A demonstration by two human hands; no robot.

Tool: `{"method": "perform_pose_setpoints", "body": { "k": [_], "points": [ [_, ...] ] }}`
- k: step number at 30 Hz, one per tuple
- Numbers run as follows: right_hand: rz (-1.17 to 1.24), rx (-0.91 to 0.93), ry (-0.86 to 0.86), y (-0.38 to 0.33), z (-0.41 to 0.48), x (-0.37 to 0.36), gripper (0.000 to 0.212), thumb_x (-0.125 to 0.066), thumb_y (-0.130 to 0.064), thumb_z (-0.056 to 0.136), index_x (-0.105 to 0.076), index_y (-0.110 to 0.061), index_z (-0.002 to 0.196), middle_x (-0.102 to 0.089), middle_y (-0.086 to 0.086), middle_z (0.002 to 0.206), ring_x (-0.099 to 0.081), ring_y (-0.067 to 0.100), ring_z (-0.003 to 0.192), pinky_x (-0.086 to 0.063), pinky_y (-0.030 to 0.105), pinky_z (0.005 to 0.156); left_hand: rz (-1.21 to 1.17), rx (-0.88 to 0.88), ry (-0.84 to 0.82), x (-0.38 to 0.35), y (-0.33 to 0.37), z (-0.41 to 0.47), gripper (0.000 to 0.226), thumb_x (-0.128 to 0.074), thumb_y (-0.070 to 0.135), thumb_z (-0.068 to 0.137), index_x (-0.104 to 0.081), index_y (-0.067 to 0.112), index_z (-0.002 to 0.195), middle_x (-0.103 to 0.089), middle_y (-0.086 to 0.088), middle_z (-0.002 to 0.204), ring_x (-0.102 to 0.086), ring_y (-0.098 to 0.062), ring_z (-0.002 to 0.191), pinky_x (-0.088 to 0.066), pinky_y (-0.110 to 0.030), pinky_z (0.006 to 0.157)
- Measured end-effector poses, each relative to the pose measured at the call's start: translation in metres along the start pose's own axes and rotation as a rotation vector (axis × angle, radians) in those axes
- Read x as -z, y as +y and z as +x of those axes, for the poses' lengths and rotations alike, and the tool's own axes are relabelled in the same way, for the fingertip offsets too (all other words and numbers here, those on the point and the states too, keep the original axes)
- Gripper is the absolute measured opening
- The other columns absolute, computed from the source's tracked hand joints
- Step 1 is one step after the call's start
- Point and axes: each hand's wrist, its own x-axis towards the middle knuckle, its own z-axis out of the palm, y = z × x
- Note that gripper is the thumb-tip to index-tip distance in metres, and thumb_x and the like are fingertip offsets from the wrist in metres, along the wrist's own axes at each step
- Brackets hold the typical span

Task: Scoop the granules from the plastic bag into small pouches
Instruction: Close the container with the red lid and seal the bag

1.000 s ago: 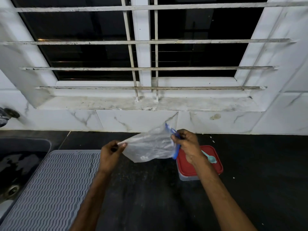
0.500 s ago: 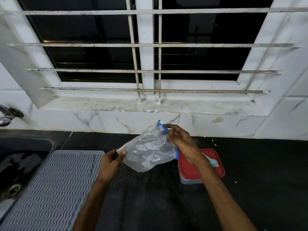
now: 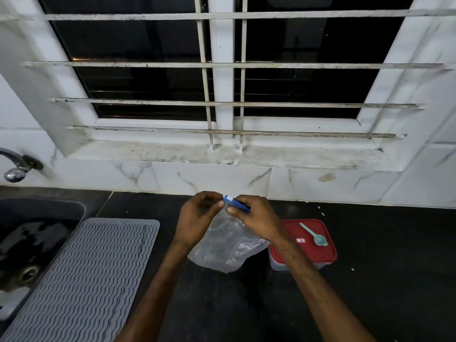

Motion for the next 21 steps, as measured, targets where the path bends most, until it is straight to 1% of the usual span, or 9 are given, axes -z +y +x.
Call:
{"method": "perform_pose_setpoints", "body": {
  "k": [2, 4, 6, 8, 10, 12, 15, 17, 21],
  "points": [
    [-0.004, 0.007, -0.007, -0.002, 0.0, 0.001, 0.015, -0.071, -0.03, 0.088, -0.067, -0.02, 0.077, -0.056, -0.007, 0.062, -0.046, 0.004, 0.055, -0.039, 0.026, 0.059, -0.046, -0.01, 0.024, -0.007, 0.001, 0.002, 0.014, -0.073, 0.022, 0.087, -0.072, 0.014, 0.098, -0.075, 0.001, 0.091, -0.071, -0.012, 0.089, -0.059, -0.036, 0.084],
    [0.057, 0.014, -0.023, -0.002, -0.002, 0.003, 0.011, -0.073, -0.028, 0.086, -0.066, -0.026, 0.079, -0.061, -0.011, 0.065, -0.053, 0.001, 0.058, -0.042, 0.019, 0.06, -0.059, -0.022, 0.048, -0.011, -0.002, 0.002, 0.01, -0.073, 0.021, 0.087, -0.072, 0.013, 0.094, -0.075, -0.001, 0.088, -0.072, -0.015, 0.086, -0.059, -0.038, 0.082],
    [0.225, 0.005, -0.008, -0.002, -0.003, 0.003, 0.015, -0.077, -0.026, 0.083, -0.07, -0.022, 0.095, -0.072, -0.01, 0.085, -0.067, 0.002, 0.078, -0.052, 0.018, 0.072, -0.054, -0.025, 0.064, -0.012, -0.005, 0.0, 0.008, -0.071, 0.023, 0.088, -0.072, 0.016, 0.093, -0.075, 0.0, 0.088, -0.071, -0.016, 0.085, -0.058, -0.037, 0.081],
    [0.335, 0.018, 0.068, -0.003, -0.002, 0.0, 0.016, -0.075, -0.021, 0.084, -0.071, -0.015, 0.099, -0.074, -0.004, 0.094, -0.07, 0.01, 0.09, -0.057, 0.026, 0.082, -0.067, -0.009, 0.07, -0.014, -0.008, -0.002, 0.006, -0.07, 0.023, 0.089, -0.071, 0.018, 0.091, -0.074, 0.0, 0.087, -0.071, -0.016, 0.085, -0.057, -0.036, 0.079],
    [0.361, 0.025, 0.142, -0.005, 0.0, -0.003, 0.005, -0.071, -0.015, 0.088, -0.072, -0.012, 0.091, -0.074, 0.0, 0.088, -0.071, 0.015, 0.084, -0.058, 0.029, 0.079, -0.076, -0.001, 0.056, -0.017, -0.008, -0.005, 0.004, -0.068, 0.022, 0.09, -0.071, 0.019, 0.091, -0.074, 0.001, 0.087, -0.071, -0.017, 0.083, -0.055, -0.034, 0.076],
    [0.348, 0.009, 0.173, -0.003, 0.002, -0.005, 0.004, -0.069, -0.013, 0.089, -0.072, -0.01, 0.088, -0.074, 0.002, 0.084, -0.07, 0.015, 0.079, -0.058, 0.03, 0.075, -0.085, -0.001, 0.037, -0.019, -0.007, -0.007, 0.006, -0.067, 0.024, 0.092, -0.071, 0.019, 0.093, -0.075, 0.001, 0.089, -0.071, -0.017, 0.085, -0.055, -0.034, 0.076],
    [0.361, -0.02, 0.135, -0.005, 0.004, -0.008, 0.006, -0.068, -0.017, 0.091, -0.071, -0.016, 0.087, -0.073, 0.001, 0.084, -0.071, 0.018, 0.082, -0.061, 0.04, 0.077, -0.082, 0.004, 0.042, -0.021, -0.008, -0.005, 0.009, -0.07, 0.026, 0.09, -0.071, 0.017, 0.092, -0.075, 0.0, 0.088, -0.072, -0.019, 0.085, -0.058, -0.042, 0.08],
    [0.397, -0.032, 0.083, -0.009, 0.003, -0.01, 0.006, -0.067, -0.021, 0.092, -0.071, -0.018, 0.088, -0.073, -0.001, 0.083, -0.07, 0.017, 0.081, -0.06, 0.039, 0.078, -0.066, 0.0, 0.073, -0.021, -0.009, -0.004, 0.01, -0.071, 0.025, 0.089, -0.07, 0.015, 0.088, -0.075, -0.001, 0.085, -0.072, -0.02, 0.082, -0.058, -0.047, 0.079],
    [0.452, -0.072, 0.08, -0.007, 0.001, -0.01, 0.007, -0.072, -0.019, 0.087, -0.074, -0.012, 0.089, -0.074, 0.011, 0.083, -0.068, 0.021, 0.075, -0.057, 0.043, 0.072, -0.065, -0.001, 0.11, -0.022, -0.011, -0.004, 0.01, -0.071, 0.022, 0.089, -0.07, 0.013, 0.086, -0.073, -0.001, 0.081, -0.071, -0.019, 0.079, -0.058, -0.043, 0.077]
  ]
}}
